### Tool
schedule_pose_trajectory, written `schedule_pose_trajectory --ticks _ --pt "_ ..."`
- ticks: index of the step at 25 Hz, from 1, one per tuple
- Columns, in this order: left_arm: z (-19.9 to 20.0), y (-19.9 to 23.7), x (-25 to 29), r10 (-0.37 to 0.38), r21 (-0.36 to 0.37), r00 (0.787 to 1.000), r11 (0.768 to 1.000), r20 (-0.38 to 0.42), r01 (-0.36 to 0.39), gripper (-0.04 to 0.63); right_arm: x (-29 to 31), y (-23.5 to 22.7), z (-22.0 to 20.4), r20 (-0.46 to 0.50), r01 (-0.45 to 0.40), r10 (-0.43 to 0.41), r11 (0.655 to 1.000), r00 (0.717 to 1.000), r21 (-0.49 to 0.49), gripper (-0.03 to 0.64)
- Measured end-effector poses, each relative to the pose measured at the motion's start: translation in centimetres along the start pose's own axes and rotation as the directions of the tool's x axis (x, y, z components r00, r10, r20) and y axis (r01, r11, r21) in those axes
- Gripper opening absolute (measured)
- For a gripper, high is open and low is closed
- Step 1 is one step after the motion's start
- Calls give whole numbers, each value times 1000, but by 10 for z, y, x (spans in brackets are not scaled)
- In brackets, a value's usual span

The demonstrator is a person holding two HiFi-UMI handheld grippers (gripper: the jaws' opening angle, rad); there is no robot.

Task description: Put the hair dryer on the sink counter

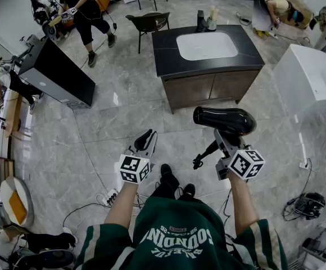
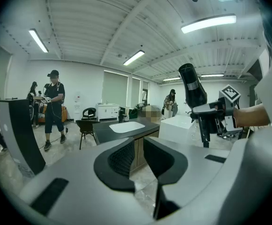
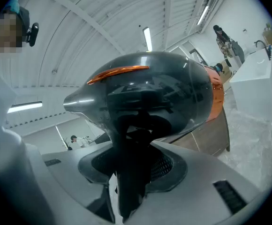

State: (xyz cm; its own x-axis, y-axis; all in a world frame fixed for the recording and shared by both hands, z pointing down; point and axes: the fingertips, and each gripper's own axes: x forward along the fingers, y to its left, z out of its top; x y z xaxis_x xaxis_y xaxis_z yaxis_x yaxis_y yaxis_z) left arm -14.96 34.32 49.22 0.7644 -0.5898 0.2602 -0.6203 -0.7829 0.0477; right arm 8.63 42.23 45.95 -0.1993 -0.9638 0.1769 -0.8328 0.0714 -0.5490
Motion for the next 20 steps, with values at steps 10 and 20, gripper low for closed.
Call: schedule_pose_trajectory --ticks 10,20 --pt "-1 -35 -22 1 11 1000 1000 30 -1 69 -43 16 -19 -9 -22 22 1000 1000 -13 193" --pt "0 -38 -39 10 1 999 1000 46 -11 69 -44 35 -23 -19 -22 20 996 1000 -81 193"
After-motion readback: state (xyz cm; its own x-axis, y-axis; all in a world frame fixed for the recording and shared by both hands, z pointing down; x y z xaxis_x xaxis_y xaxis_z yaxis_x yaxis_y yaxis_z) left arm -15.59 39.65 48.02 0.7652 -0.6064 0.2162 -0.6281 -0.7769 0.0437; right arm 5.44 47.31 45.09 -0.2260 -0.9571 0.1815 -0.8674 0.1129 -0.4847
